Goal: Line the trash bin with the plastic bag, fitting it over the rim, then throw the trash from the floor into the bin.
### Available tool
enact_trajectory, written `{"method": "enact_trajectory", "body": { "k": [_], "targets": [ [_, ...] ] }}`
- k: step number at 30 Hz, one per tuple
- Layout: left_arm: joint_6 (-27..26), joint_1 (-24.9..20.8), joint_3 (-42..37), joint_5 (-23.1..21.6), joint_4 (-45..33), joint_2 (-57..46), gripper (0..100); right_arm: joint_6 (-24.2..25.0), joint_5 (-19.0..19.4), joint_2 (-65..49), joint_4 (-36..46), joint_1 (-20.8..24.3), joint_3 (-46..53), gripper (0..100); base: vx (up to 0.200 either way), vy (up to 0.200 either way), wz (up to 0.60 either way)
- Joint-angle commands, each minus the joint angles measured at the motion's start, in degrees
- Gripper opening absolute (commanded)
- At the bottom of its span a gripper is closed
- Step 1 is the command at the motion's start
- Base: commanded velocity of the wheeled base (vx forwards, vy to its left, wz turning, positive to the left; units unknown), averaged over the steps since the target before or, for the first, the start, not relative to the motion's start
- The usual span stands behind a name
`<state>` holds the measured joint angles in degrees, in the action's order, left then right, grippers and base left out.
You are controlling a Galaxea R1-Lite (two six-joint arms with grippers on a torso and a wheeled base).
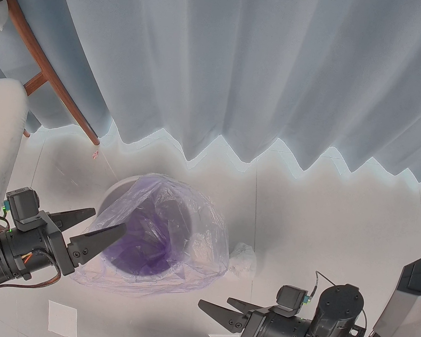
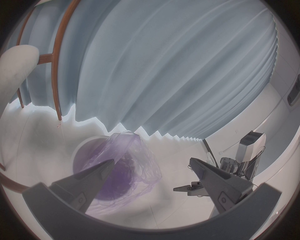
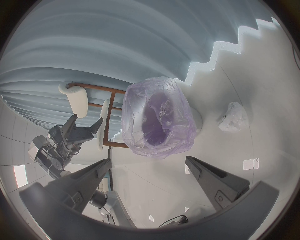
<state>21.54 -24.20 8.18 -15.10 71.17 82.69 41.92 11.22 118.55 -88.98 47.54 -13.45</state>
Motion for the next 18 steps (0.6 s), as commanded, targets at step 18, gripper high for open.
{"method": "enact_trajectory", "body": {
  "k": [18],
  "targets": [
    [-0.01, 0.12, -0.01, 0.16, -0.07, -0.69, 100, -0.09, 0.03, 0.71, -0.85, 0.01, 0.09, 100, 0.133, 0.0, 0.0]
  ]
}}
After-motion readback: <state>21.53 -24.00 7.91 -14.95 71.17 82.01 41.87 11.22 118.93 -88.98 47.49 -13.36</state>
